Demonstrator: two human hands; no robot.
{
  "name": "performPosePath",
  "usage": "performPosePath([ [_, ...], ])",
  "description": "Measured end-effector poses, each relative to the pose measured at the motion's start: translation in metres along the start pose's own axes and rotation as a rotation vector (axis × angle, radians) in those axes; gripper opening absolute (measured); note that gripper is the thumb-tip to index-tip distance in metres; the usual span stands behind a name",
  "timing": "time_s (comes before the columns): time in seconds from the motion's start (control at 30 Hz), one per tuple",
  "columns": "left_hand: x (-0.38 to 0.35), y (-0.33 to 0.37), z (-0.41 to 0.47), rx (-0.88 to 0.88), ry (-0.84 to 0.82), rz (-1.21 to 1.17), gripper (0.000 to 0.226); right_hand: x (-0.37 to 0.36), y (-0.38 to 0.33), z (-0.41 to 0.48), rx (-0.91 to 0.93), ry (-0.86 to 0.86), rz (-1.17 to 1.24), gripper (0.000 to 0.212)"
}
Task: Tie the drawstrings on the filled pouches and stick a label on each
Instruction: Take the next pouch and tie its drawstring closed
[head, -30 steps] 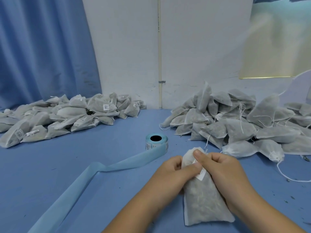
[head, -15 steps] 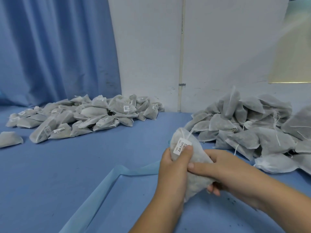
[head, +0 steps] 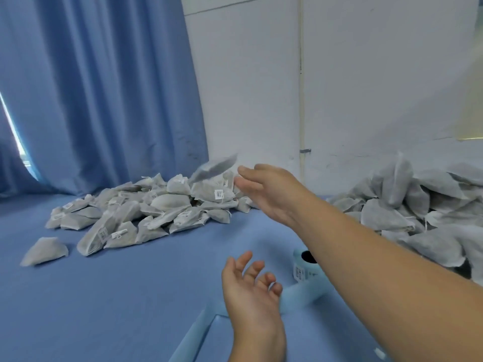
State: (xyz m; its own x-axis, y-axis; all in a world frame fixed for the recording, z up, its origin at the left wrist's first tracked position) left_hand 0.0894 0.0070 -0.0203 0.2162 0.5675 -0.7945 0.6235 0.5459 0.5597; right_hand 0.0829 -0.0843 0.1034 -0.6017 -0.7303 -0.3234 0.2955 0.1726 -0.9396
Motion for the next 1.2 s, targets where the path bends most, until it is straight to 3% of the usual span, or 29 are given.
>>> performPosePath([
  [0.07, -0.001, 0.001, 0.0, -0.007, -0.035, 0.01, 0.038, -0.01, -0.009, 0.016, 0.075, 0.027, 0.037, 0.066],
  [0.2, -0.003, 0.002, -0.001, -0.015, -0.086, 0.048, 0.035, 0.003, 0.009, 0.008, 0.034, 0.059, -0.115, 0.028],
  [0.27, -0.006, 0.0, -0.002, -0.024, -0.122, 0.065, 0.032, 0.019, 0.023, -0.011, -0.007, 0.07, -0.193, 0.019],
  [0.4, -0.01, -0.01, -0.006, -0.056, -0.255, 0.174, 0.023, 0.065, 0.037, -0.056, -0.043, 0.153, -0.275, 0.023],
  [0.53, -0.013, -0.022, -0.012, -0.07, -0.429, 0.339, 0.039, 0.106, 0.038, -0.104, -0.021, 0.204, -0.259, 0.024],
  [0.7, -0.008, -0.047, -0.03, -0.125, -0.604, 0.62, 0.015, 0.155, 0.041, -0.168, -0.065, 0.273, -0.403, 0.031],
  [0.73, -0.007, -0.052, -0.035, -0.142, -0.64, 0.687, 0.006, 0.166, 0.042, -0.18, -0.061, 0.317, -0.439, 0.03],
  [0.8, -0.004, -0.062, -0.045, -0.198, -0.723, 0.851, 0.011, 0.192, 0.04, -0.199, -0.014, 0.472, -0.534, 0.029],
  [0.97, -0.009, -0.082, -0.062, -0.243, -0.821, 1.088, 0.02, 0.269, 0.011, -0.233, 0.238, 0.846, -1.171, 0.039],
  [1.03, -0.014, -0.092, -0.065, -0.257, -0.801, 1.139, 0.027, 0.288, 0.009, -0.235, 0.237, 0.8, -1.261, 0.053],
  [1.1, -0.022, -0.101, -0.068, -0.246, -0.806, 1.166, 0.022, 0.294, 0.023, -0.23, 0.117, 0.619, -1.355, 0.064],
  [1.2, -0.034, -0.119, -0.073, -0.218, -0.813, 1.183, 0.023, 0.295, 0.046, -0.219, -0.031, 0.556, -1.52, 0.057],
])
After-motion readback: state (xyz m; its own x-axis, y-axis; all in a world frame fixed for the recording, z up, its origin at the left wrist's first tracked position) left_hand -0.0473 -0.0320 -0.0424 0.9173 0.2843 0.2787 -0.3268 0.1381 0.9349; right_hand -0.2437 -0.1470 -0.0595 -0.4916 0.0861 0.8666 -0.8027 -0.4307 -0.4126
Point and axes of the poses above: each hand's wrist, its own z-axis towards the middle knuckle, its own x-axis out of the back of the hand, y = z × x, the point moved 2 cm from there along z, towards the middle knuckle, and after that the axes turned 2 degrees about -x, right-handed, at the moved point
